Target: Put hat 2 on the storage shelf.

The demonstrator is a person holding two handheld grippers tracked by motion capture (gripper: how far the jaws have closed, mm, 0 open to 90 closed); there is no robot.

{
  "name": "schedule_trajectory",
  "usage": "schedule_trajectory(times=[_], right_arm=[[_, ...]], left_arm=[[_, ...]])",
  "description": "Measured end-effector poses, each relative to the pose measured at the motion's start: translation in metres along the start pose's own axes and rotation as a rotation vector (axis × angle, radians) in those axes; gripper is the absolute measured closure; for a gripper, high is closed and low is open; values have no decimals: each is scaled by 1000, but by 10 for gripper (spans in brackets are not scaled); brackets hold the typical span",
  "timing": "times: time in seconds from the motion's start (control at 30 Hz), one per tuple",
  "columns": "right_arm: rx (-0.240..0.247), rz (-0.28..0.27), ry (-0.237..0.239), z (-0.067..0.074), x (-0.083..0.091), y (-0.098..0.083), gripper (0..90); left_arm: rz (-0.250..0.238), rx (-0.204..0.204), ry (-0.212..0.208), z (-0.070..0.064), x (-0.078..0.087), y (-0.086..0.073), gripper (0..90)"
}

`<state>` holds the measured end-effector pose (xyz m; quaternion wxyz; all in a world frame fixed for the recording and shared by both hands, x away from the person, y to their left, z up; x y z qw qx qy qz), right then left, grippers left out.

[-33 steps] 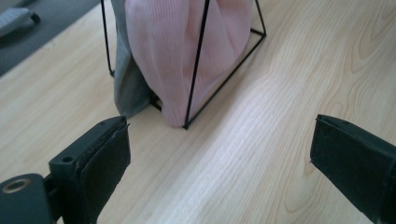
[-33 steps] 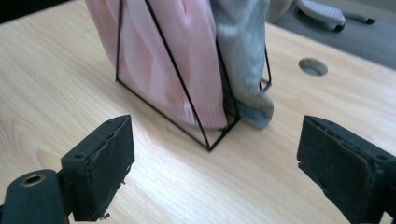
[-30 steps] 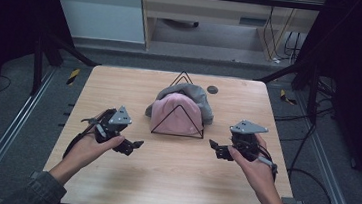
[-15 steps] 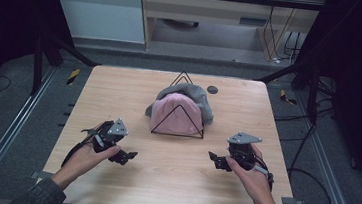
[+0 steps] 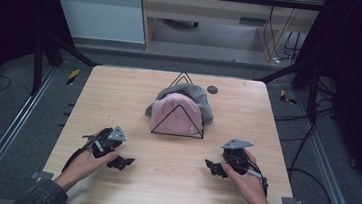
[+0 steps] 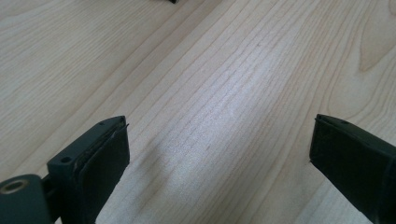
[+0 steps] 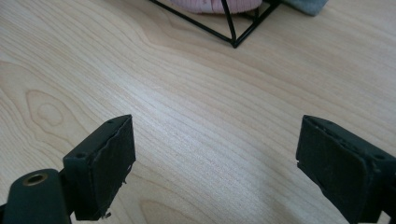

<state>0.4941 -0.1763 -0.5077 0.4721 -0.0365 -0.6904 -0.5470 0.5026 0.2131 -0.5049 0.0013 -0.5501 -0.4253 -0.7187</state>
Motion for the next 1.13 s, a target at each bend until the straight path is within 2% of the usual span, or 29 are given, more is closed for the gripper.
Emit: schedule_trajectory(times=[0.23, 0.33, 0.37, 0.63, 0.73, 0.83, 0.9, 1.13], right_arm=[[-15, 31, -2, -2, -9, -5, 121], [-37, 35, -4, -1, -12, -6, 110], [-42, 36, 0, 0, -13, -7, 107], [-27, 35, -7, 6, -16, -10, 63], [-36, 30, -6, 8, -16, -11, 51], [-14, 10, -23, 10, -17, -14, 43], [32, 6, -43, 13, -18, -17, 25], [32, -6, -38, 14, -19, -18, 19]], left_arm=[[11, 34, -1, 4, -11, -10, 43], [-7, 41, 0, 5, -13, -11, 28], [0, 32, 5, 6, -12, -11, 28], [-66, 57, 26, 4, -15, -15, 0], [-70, 57, 31, 3, -15, -16, 0], [-72, 58, 30, 3, -15, -16, 0], [-71, 56, 29, 3, -15, -16, 0], [-58, 48, 22, 3, -15, -16, 0]])
Point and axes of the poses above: each handheld gripper's, and its own axes: x roughly backward along the jaws, y roughly out of its top, z roughly to its left, the point moved 3 cm from there along -x, roughly forward along the jaws
